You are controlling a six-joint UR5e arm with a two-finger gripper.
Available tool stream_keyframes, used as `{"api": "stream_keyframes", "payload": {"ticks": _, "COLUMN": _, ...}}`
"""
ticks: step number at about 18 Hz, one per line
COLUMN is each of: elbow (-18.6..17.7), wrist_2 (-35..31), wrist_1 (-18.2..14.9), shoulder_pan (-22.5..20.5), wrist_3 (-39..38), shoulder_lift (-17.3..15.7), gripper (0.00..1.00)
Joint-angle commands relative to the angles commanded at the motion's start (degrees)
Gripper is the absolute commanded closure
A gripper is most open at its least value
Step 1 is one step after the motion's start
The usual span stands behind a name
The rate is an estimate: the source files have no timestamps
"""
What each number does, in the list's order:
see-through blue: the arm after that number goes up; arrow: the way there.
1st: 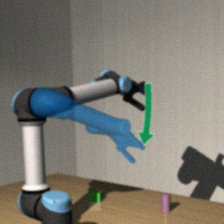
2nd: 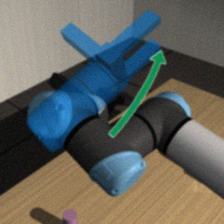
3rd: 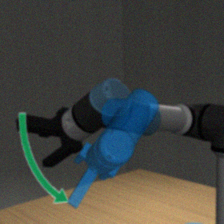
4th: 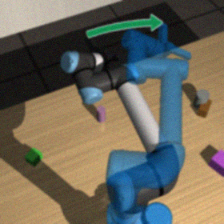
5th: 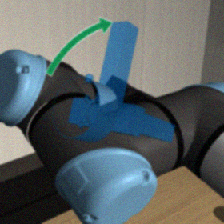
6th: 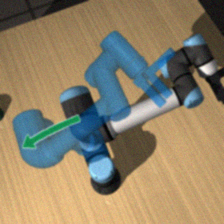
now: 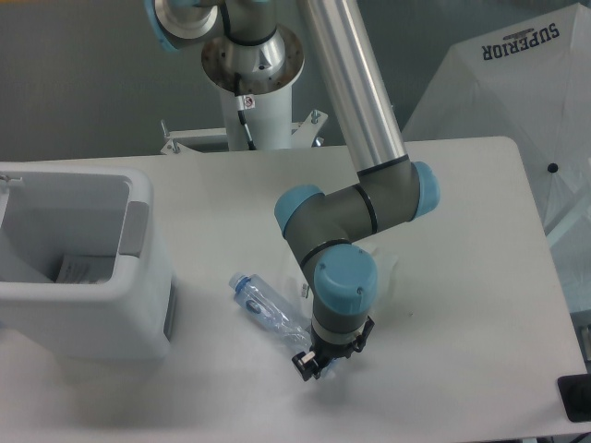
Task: Place the trash in the trash can
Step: 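Lift the bottle and carry it over the white trash bin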
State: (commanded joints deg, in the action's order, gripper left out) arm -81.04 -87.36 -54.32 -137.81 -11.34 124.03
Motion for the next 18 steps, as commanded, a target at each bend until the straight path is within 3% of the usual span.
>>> {"api": "stream_keyframes", "payload": {"ticks": 4, "elbow": 0.44, "wrist_2": 0.26, "wrist_1": 1.31, "shoulder_pan": -0.35, "wrist_3": 0.88, "shoulder_lift": -8.79, "gripper": 0.33}}
{"api": "stream_keyframes", "payload": {"ticks": 8, "elbow": 3.16, "wrist_2": 0.26, "wrist_1": 12.89, "shoulder_pan": -0.44, "wrist_3": 1.14, "shoulder_lift": -12.67, "gripper": 0.33}}
{"api": "stream_keyframes", "payload": {"ticks": 9, "elbow": 5.43, "wrist_2": 0.26, "wrist_1": 15.36, "shoulder_pan": -0.35, "wrist_3": 1.14, "shoulder_lift": -12.94, "gripper": 0.33}}
{"api": "stream_keyframes", "payload": {"ticks": 12, "elbow": 10.44, "wrist_2": 0.35, "wrist_1": 16.17, "shoulder_pan": -0.18, "wrist_3": 1.40, "shoulder_lift": -13.29, "gripper": 0.33}}
{"api": "stream_keyframes", "payload": {"ticks": 14, "elbow": 12.65, "wrist_2": 0.87, "wrist_1": 18.71, "shoulder_pan": 0.17, "wrist_3": 3.76, "shoulder_lift": -14.08, "gripper": 0.33}}
{"api": "stream_keyframes", "payload": {"ticks": 18, "elbow": 12.83, "wrist_2": 3.86, "wrist_1": 19.77, "shoulder_pan": 2.37, "wrist_3": 4.92, "shoulder_lift": -17.94, "gripper": 0.33}}
